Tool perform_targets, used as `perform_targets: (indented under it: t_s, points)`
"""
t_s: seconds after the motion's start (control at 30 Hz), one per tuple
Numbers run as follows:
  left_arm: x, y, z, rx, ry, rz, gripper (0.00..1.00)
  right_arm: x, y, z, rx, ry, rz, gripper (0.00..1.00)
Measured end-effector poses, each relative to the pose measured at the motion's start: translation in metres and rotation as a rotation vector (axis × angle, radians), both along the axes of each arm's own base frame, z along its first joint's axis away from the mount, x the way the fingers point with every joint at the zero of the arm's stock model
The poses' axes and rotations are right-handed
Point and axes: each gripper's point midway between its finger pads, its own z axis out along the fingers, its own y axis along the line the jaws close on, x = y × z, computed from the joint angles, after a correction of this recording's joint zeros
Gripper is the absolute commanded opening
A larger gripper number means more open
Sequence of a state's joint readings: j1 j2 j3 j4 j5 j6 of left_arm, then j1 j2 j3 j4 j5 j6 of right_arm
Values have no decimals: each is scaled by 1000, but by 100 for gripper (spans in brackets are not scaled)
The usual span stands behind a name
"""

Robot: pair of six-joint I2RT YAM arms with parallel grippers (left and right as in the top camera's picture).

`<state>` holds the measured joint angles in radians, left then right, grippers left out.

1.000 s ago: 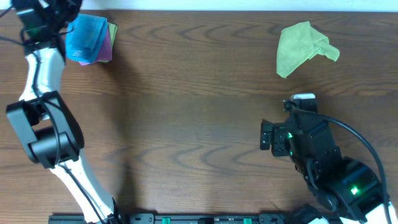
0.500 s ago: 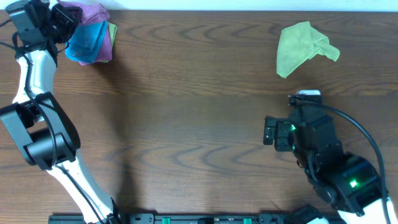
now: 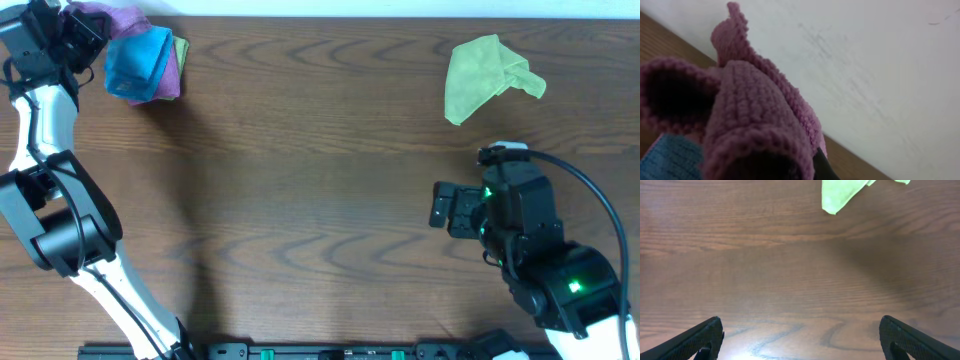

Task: Fold the cloth

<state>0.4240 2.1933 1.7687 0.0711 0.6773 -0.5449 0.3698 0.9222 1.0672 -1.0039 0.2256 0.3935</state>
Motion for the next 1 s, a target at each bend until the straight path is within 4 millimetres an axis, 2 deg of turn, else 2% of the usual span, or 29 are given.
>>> perform_targets:
  t_s: [0.13, 0.27, 0.53, 0.77, 1.0]
  points:
    - [2, -3, 2, 7, -9, -7, 6, 5, 6, -3, 17, 11, 11, 99]
    - [10, -14, 14, 32, -68, -27, 6, 9, 10, -7, 27, 22, 17, 99]
    - [15, -31, 14, 34, -65, -44, 6, 12, 14, -9, 37, 31, 28, 99]
    - [13, -25, 1, 72, -17, -10, 6, 12, 14, -9, 38, 31, 29, 99]
    - [16, -19, 5, 107, -37, 13, 6, 15, 15, -7, 43, 17, 27, 99]
